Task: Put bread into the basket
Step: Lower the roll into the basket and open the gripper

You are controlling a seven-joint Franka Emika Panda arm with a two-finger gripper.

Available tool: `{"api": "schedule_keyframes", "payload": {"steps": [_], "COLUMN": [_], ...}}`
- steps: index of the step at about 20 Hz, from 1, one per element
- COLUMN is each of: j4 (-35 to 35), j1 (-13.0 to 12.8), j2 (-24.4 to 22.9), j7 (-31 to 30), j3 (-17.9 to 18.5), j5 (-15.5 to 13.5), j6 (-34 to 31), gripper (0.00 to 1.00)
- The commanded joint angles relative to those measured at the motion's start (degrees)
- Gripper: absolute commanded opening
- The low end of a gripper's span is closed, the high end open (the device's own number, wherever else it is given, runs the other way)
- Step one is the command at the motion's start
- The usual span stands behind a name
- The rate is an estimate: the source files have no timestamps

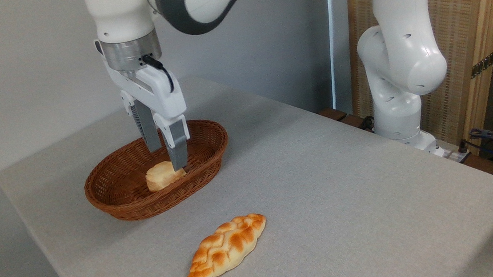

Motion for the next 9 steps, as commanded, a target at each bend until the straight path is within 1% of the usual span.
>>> {"api": "schedule_keyframes", "payload": {"steps": [1,4,5,6,9], "j4": [0.3,0.3,0.3,0.3,0.3], "j1": [-0.4,-0.4,-0.4,-0.4,-0.3], "j2": [-1.5,-1.5,-1.6,-1.7,-1.5], "j7": [7.0,7.4,7.4,7.4,7.4], "j3": [5.5,8.6,9.0,9.0,9.3], "j5": [0.5,1.0,2.2,2.5,2.8], "j6": [-0.8,-1.1,-1.5,-1.7,-1.9], "gripper": [1.00,1.00,1.00,1.00,1.00]}}
